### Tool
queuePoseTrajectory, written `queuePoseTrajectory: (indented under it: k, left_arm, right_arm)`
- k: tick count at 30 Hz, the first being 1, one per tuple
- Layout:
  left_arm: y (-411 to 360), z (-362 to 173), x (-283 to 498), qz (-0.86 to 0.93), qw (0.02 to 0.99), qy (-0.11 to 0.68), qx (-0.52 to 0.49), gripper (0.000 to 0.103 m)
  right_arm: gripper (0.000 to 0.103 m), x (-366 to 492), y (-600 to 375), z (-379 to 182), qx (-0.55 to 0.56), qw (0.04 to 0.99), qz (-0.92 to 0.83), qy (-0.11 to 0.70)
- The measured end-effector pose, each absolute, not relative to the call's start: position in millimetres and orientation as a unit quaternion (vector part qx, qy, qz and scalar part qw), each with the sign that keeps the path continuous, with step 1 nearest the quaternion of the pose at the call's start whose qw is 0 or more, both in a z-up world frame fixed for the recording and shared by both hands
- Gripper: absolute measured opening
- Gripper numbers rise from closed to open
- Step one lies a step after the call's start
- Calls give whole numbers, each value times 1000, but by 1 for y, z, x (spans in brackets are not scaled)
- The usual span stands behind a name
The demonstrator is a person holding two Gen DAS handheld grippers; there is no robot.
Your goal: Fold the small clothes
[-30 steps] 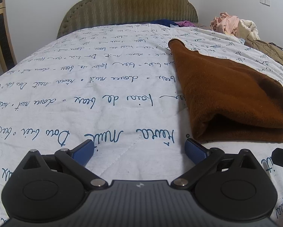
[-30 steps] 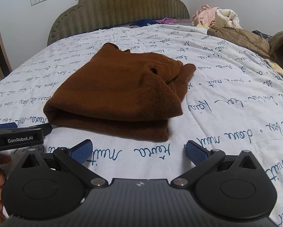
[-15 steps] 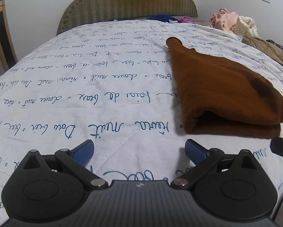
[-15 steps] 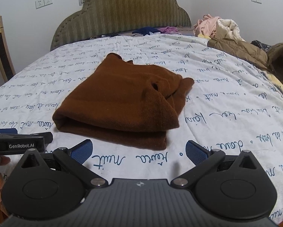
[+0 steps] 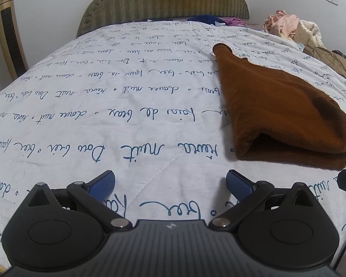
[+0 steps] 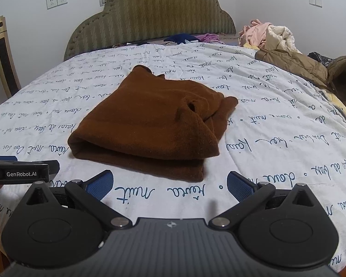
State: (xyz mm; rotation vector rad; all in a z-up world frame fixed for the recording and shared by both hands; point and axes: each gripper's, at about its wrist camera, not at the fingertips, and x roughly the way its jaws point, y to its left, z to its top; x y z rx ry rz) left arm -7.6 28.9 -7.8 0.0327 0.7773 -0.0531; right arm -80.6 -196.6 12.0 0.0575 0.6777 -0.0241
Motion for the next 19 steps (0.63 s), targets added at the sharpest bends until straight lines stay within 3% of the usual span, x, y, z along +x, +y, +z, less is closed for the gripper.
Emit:
queuePoseTrajectory:
  k: [19]
  left_arm:
    - [34,-1,-3,-25,931,362,29,103]
  right_arm:
    - [103,-76,-206,13,55,941,12,334]
